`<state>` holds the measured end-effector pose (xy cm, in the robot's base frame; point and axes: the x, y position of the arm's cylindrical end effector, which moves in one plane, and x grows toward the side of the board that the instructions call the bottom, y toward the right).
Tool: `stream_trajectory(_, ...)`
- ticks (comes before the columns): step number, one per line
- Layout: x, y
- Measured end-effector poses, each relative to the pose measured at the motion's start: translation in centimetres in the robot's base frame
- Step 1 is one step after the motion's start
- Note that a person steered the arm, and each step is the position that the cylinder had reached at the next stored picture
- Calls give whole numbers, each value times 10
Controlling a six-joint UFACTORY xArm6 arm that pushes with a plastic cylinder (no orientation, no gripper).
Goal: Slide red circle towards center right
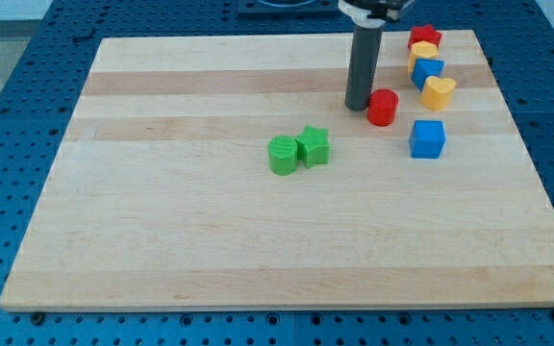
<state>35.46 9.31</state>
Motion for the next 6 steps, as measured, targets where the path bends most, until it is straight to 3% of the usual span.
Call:
stream_trajectory(3, 9, -26)
stream_trajectory(6, 11, 17)
